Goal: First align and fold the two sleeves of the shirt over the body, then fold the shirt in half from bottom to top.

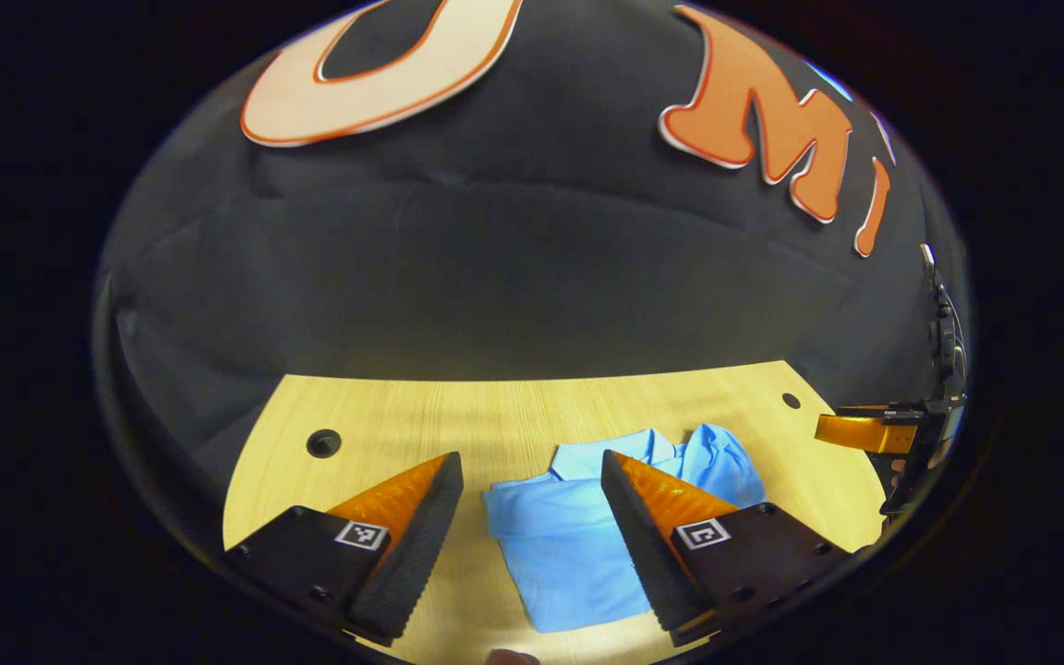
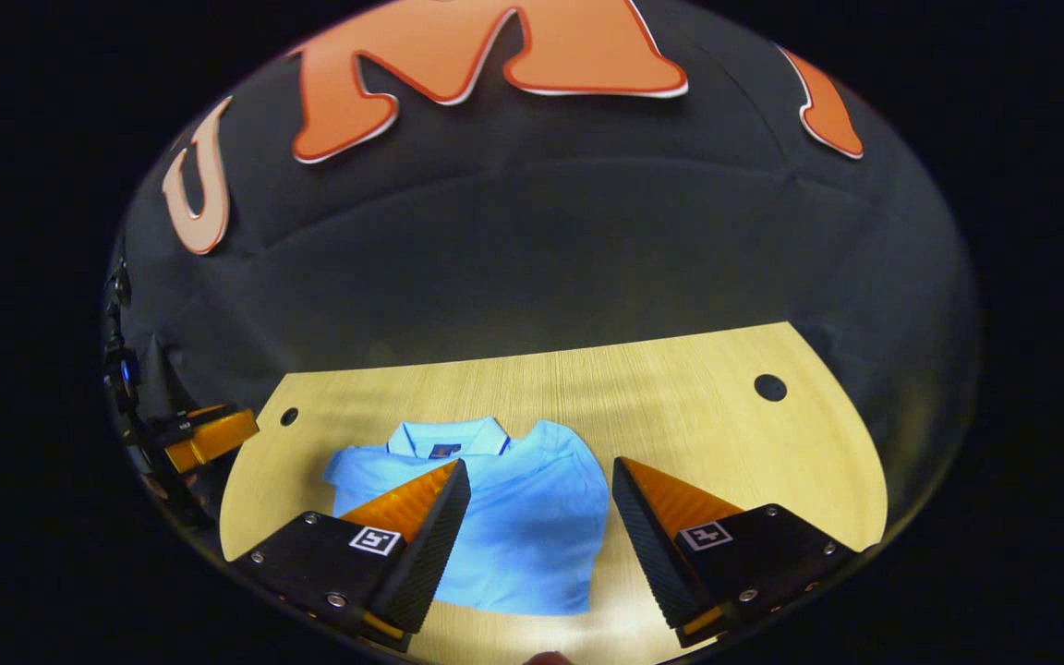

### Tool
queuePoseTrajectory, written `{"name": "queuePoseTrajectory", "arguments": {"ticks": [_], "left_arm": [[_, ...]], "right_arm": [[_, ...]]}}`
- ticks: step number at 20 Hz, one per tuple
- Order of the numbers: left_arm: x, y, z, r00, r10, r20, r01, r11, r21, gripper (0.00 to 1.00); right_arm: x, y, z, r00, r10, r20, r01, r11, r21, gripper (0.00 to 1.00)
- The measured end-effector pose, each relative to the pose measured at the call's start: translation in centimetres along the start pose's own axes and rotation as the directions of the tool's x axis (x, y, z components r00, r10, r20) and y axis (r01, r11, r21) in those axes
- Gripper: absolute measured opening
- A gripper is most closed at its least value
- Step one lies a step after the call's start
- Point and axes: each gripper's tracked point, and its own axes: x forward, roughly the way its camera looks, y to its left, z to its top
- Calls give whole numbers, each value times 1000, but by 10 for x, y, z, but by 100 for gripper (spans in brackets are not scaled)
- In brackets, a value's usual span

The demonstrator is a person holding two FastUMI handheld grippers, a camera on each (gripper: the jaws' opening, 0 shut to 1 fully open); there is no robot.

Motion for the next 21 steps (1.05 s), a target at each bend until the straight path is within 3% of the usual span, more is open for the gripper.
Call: {"name": "queuePoseTrajectory", "arguments": {"ticks": [5,9,14,19,21], "left_arm": [[-73,-13,6,996,44,82,-45,999,15,99],[-139,-29,15,981,71,182,-79,996,39,98],[-229,-48,23,920,146,365,-179,982,59,96],[-309,-73,12,866,158,474,-192,981,24,98],[-330,-83,-2,859,165,485,-193,981,7,98]], "right_arm": [[-68,-15,2,996,-26,82,29,999,-45,94],[-123,-13,-12,990,-5,144,10,999,-37,94],[-196,-13,-25,963,-13,269,25,999,-42,94],[-262,-13,-41,932,-18,361,61,992,-107,94],[-282,-12,-49,922,-16,387,68,990,-122,94]]}}
